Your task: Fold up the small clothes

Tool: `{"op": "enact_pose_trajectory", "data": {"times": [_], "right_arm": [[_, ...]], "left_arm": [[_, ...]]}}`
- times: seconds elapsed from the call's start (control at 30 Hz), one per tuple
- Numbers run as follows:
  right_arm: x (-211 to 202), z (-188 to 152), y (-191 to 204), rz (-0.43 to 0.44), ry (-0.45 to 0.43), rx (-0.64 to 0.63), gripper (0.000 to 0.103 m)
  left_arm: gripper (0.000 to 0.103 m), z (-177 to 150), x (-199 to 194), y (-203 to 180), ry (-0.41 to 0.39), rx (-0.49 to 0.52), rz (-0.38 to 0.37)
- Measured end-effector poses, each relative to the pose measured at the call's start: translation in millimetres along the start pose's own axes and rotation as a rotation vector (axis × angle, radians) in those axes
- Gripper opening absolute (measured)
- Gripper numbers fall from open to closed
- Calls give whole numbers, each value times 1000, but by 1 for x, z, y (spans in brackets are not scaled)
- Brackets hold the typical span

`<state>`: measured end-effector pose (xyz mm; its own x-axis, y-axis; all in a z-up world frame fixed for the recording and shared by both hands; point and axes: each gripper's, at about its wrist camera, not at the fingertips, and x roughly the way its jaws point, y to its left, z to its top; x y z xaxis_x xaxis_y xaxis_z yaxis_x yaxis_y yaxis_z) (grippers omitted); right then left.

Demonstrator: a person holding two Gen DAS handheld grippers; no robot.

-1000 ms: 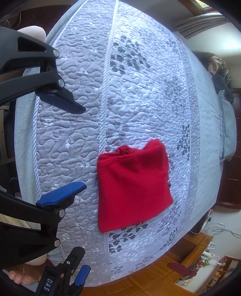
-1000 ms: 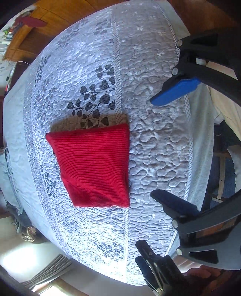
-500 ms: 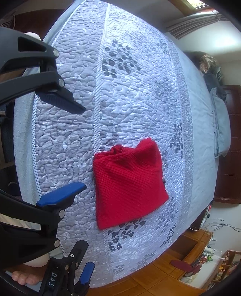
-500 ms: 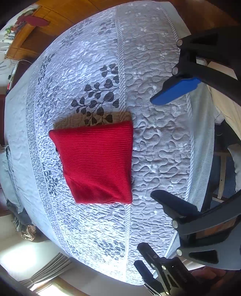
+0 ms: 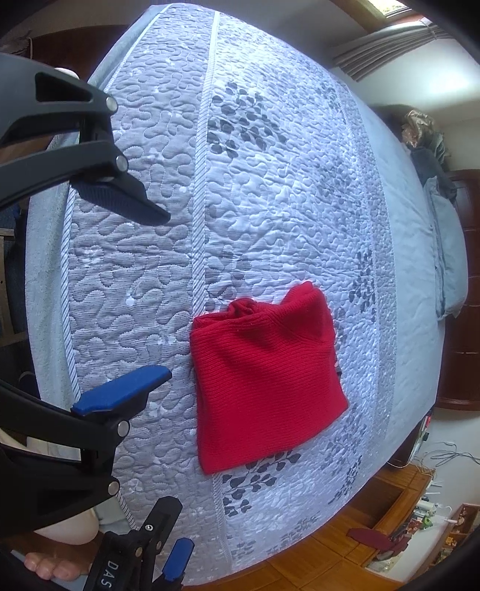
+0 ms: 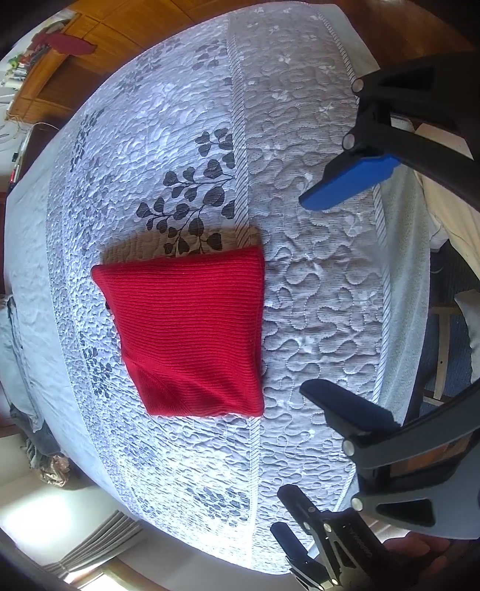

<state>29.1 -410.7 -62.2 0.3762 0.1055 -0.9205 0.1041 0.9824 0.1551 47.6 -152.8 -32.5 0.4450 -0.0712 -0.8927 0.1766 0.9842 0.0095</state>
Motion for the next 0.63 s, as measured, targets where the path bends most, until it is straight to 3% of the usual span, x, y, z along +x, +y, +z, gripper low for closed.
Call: {"op": "enact_pose_trajectory", "data": {"times": [0.63], "right_arm": [[5, 1, 0, 1, 7, -7, 92]], "left_arm": [[80, 0, 2, 0, 4, 10, -6]]}}
